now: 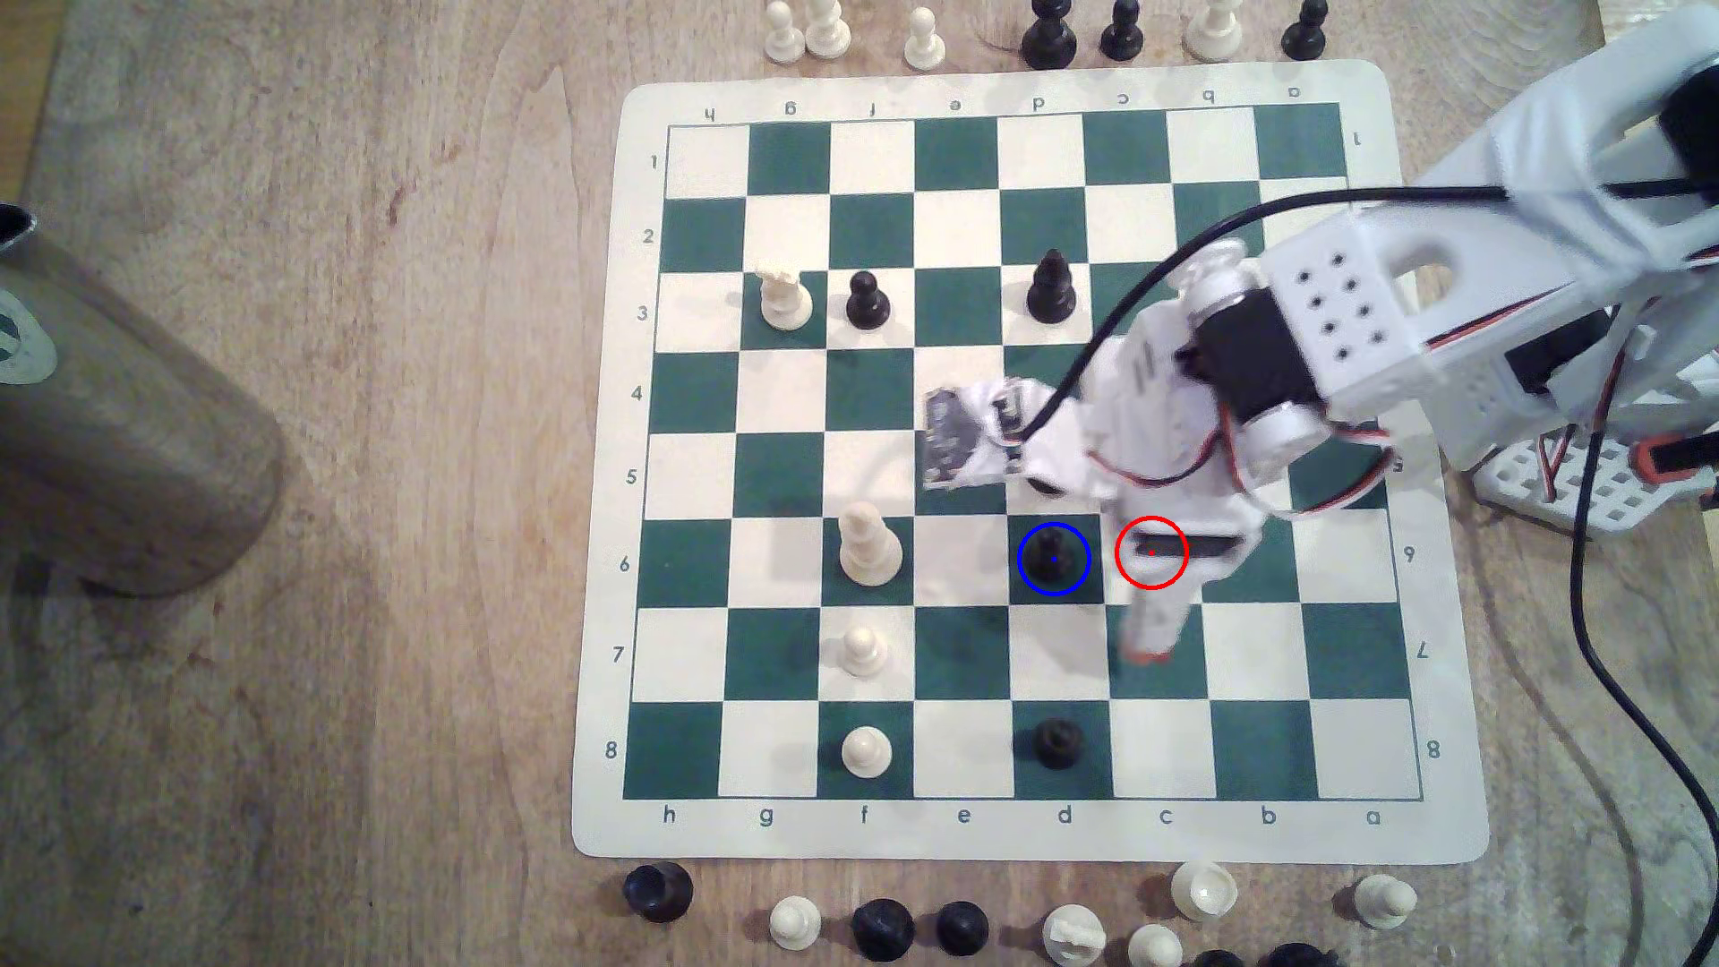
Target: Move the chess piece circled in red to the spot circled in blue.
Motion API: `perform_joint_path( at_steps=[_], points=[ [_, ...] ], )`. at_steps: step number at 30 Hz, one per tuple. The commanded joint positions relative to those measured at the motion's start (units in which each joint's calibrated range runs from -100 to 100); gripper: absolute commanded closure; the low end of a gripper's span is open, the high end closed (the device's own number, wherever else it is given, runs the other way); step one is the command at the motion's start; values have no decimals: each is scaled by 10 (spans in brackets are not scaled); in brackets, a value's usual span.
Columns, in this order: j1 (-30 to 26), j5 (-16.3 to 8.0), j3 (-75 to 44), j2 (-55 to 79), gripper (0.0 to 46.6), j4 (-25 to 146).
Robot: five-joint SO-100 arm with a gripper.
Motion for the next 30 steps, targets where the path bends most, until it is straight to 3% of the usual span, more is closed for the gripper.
perform_joint_path(
  at_steps=[1, 8, 15, 18, 21, 25, 26, 27, 30],
  points=[
    [-3, 0, -62, -140, 149, 119],
    [-35, 1, -74, -230, 161, 208],
    [-31, 10, -76, -315, 161, 245],
    [-16, 15, -64, -353, 161, 235],
    [29, 34, -28, -396, 179, 200],
    [62, 42, 74, -452, 270, 79],
    [65, 39, 105, -470, 332, 36],
    [69, 38, 161, -502, 363, -36],
    [78, 38, 222, -529, 405, -122]
  ],
)
